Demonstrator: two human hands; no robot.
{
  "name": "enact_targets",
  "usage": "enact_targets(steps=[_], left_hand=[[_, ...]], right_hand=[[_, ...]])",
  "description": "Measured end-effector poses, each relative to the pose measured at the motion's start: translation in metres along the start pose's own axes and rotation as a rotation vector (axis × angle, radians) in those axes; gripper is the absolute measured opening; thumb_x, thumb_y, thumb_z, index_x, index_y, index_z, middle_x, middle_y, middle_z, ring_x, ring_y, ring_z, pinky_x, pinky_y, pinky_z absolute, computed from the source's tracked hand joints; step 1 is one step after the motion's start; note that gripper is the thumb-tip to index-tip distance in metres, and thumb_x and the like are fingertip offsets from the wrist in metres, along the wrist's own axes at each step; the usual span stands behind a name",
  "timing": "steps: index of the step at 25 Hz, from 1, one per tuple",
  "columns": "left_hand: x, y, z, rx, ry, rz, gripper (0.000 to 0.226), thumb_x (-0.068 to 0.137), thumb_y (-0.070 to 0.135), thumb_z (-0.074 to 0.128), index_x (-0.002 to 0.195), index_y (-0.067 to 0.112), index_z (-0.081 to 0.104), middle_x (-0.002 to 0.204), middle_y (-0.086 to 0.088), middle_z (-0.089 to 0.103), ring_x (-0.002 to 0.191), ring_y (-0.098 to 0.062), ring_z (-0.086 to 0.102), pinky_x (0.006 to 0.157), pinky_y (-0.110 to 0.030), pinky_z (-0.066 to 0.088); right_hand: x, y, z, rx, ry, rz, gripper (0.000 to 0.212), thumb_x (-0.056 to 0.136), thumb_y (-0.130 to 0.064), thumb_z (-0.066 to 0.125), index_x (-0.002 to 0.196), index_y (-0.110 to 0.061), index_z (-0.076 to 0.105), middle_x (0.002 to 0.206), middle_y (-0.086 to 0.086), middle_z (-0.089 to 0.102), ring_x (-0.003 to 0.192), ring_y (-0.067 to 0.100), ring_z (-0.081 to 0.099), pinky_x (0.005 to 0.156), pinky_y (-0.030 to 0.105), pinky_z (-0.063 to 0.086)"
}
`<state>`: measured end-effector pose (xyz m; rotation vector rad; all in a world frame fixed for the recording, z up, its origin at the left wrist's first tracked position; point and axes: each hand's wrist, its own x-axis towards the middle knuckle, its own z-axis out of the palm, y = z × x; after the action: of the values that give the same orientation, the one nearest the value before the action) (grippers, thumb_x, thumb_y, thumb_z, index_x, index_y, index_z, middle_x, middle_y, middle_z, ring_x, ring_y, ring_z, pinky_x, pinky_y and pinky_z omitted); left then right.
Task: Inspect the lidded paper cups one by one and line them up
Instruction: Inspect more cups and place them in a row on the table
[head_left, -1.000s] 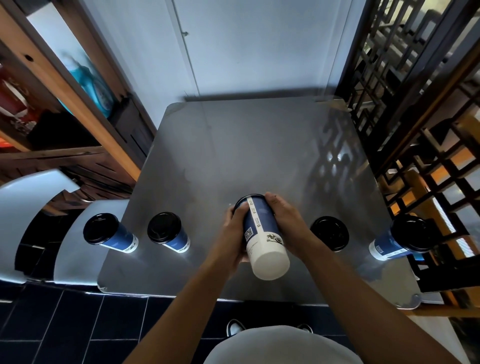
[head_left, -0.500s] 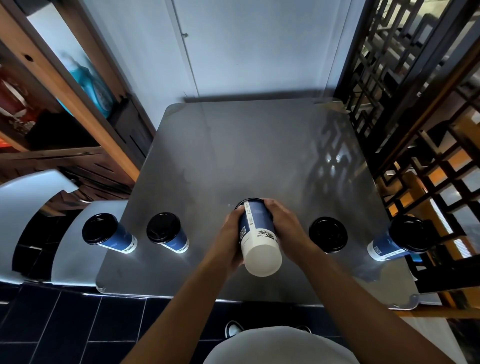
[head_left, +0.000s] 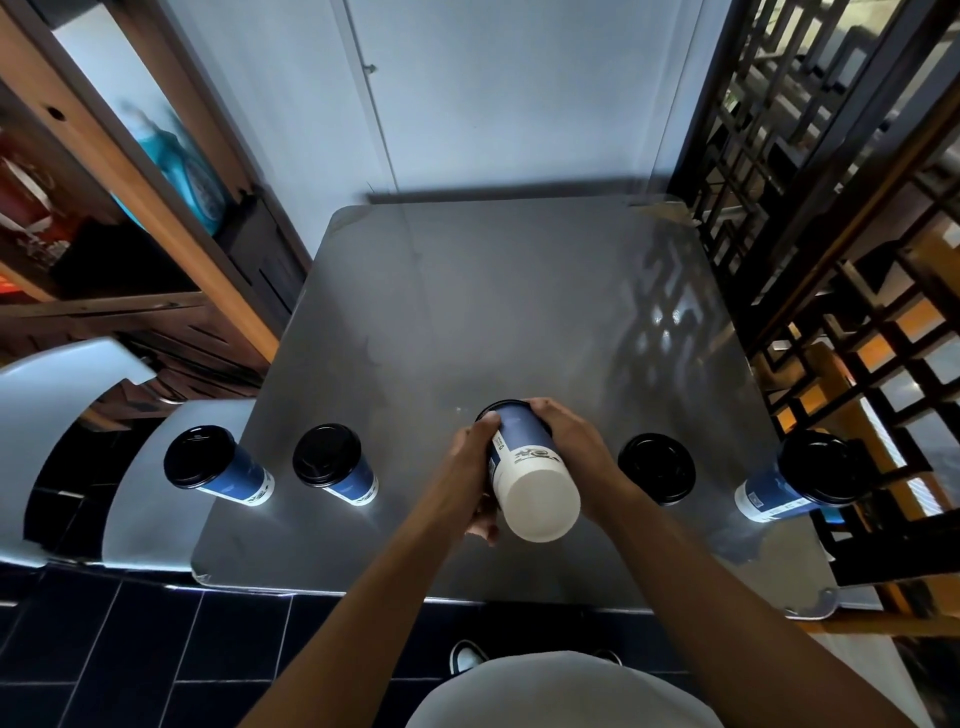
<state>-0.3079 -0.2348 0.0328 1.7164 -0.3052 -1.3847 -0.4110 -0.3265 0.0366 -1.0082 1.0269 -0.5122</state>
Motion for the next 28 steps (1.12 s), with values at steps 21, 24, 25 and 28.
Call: enact_targets(steps=[21, 24, 25, 28], left_hand=[[-0.005, 0.01, 0.002, -0.028, 0.123, 0.199, 0.055, 0.074, 0.072, 0.05, 0.102, 0.026, 0.062, 0.076, -0.014, 0.061, 0.06, -0.029, 0.058, 0.053, -0.033, 0.041], [-0.01, 0.015, 0.003, -0.186, 0.077, 0.125, 0.052, 0.094, 0.055, 0.042, 0.075, 0.015, 0.067, 0.058, -0.012, 0.06, 0.046, -0.028, 0.056, 0.044, -0.021, 0.038], [-0.008, 0.014, 0.003, -0.225, 0.05, 0.095, 0.057, 0.099, 0.049, 0.037, 0.068, 0.014, 0.069, 0.053, -0.008, 0.061, 0.041, -0.023, 0.057, 0.039, -0.018, 0.038], [-0.01, 0.014, 0.007, -0.325, -0.017, 0.027, 0.053, 0.101, 0.038, 0.034, 0.071, 0.01, 0.067, 0.051, -0.004, 0.066, 0.04, -0.016, 0.063, 0.038, -0.016, 0.046]], right_hand=[[0.004, -0.01, 0.005, 0.132, -0.023, 0.015, 0.026, 0.103, -0.026, 0.052, 0.081, -0.018, 0.064, 0.075, 0.002, 0.066, 0.063, 0.015, 0.063, 0.069, 0.032, 0.052], [0.006, -0.006, 0.006, 0.149, -0.026, 0.032, 0.023, 0.101, -0.032, 0.054, 0.1, -0.015, 0.069, 0.091, 0.008, 0.072, 0.082, 0.023, 0.068, 0.08, 0.04, 0.054], [0.005, -0.006, 0.007, 0.175, -0.027, 0.052, 0.027, 0.1, -0.034, 0.055, 0.107, -0.012, 0.069, 0.097, 0.011, 0.073, 0.087, 0.028, 0.068, 0.084, 0.045, 0.054], [0.007, -0.006, 0.008, 0.246, -0.016, 0.079, 0.033, 0.1, -0.032, 0.057, 0.115, -0.005, 0.066, 0.096, 0.014, 0.074, 0.079, 0.029, 0.072, 0.082, 0.046, 0.058]])
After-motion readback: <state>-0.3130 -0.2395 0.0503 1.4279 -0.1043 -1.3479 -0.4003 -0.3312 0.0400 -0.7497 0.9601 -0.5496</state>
